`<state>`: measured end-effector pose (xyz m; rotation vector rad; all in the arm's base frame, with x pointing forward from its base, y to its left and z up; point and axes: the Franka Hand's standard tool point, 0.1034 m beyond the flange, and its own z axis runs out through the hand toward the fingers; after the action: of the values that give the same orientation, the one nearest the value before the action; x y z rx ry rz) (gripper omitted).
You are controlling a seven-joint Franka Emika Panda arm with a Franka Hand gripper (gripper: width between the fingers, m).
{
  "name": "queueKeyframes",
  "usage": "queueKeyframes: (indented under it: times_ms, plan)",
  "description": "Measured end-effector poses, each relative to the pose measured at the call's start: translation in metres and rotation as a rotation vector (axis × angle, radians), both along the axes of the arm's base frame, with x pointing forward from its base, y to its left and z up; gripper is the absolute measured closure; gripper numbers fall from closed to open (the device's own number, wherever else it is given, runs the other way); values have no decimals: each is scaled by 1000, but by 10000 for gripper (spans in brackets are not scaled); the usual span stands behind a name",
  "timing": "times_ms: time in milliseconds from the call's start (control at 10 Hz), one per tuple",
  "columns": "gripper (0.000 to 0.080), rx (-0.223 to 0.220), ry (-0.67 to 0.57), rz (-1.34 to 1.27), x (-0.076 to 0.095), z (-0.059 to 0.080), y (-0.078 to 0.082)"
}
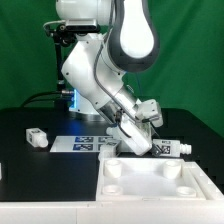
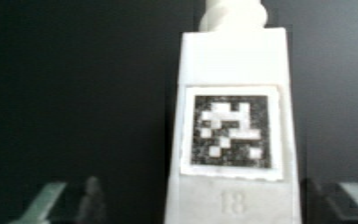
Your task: Assemble one leg
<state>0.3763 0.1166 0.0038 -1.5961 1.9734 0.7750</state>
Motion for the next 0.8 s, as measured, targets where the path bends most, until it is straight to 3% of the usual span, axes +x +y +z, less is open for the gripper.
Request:
queueKeyframes:
  times_ms: [200,500,600,800]
  plan:
    - [514,0,0,-1,0,0,-1]
    - [514,-2,0,2,1,1,-4]
    - [514,-24,-11,48,4,7,-19]
    - [514,-60,-67,130,25,40,-55]
